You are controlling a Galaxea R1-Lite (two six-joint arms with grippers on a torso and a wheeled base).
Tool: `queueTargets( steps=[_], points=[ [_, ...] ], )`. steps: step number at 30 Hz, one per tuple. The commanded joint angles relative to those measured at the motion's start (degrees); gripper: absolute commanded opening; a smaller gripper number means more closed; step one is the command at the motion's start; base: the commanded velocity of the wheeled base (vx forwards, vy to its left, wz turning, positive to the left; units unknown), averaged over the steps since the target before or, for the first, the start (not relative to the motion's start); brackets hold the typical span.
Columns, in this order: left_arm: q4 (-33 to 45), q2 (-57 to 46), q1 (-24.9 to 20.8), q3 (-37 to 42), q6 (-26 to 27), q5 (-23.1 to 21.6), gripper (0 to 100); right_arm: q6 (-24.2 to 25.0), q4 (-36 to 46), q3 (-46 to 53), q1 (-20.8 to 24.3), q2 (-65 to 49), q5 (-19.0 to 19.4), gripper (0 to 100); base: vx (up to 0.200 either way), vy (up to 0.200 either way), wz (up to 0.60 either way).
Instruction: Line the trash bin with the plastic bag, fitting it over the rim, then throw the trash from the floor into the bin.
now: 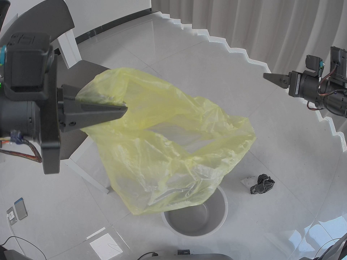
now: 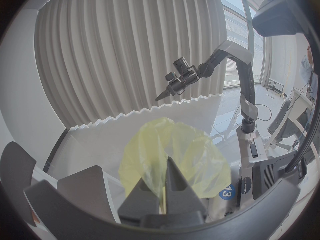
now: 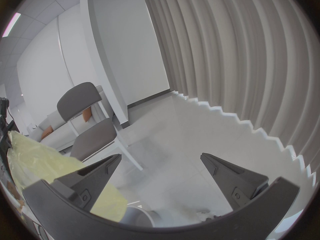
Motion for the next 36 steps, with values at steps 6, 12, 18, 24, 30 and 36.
queueTargets(
  steps=[6,12,18,24,30,36],
  points=[
    [0.09,1.74,-1.11,-3.84,-0.08,0.5,0,1.36,-0.1,3.26,7.2,3.22,0.24,100,0.0,0.0,0.0],
    [0.45,1.48,-2.52,-5.34,-0.08,0.58,0,4.88,-1.16,0.89,7.02,9.02,2.79,100,0.0,0.0,0.0],
    [0.53,1.48,-2.52,-4.37,-0.08,0.67,0,5.49,-1.24,1.68,7.2,9.9,2.79,100,0.0,0.0,0.0],
    [-0.08,1.04,-2.17,-3.14,-0.17,0.67,0,5.32,-1.07,7.21,7.55,3.75,2.96,100,0.0,0.0,0.0],
    [-0.08,0.78,-1.99,-4.19,-0.43,0.67,0,4.96,-0.8,10.91,9.83,-0.73,2.88,100,0.0,0.0,0.0],
    [0.01,-0.28,-0.41,-4.46,-0.43,1.55,0,4.96,-0.45,13.45,10.01,-4.51,2.88,100,0.0,0.0,0.0]
  ],
)
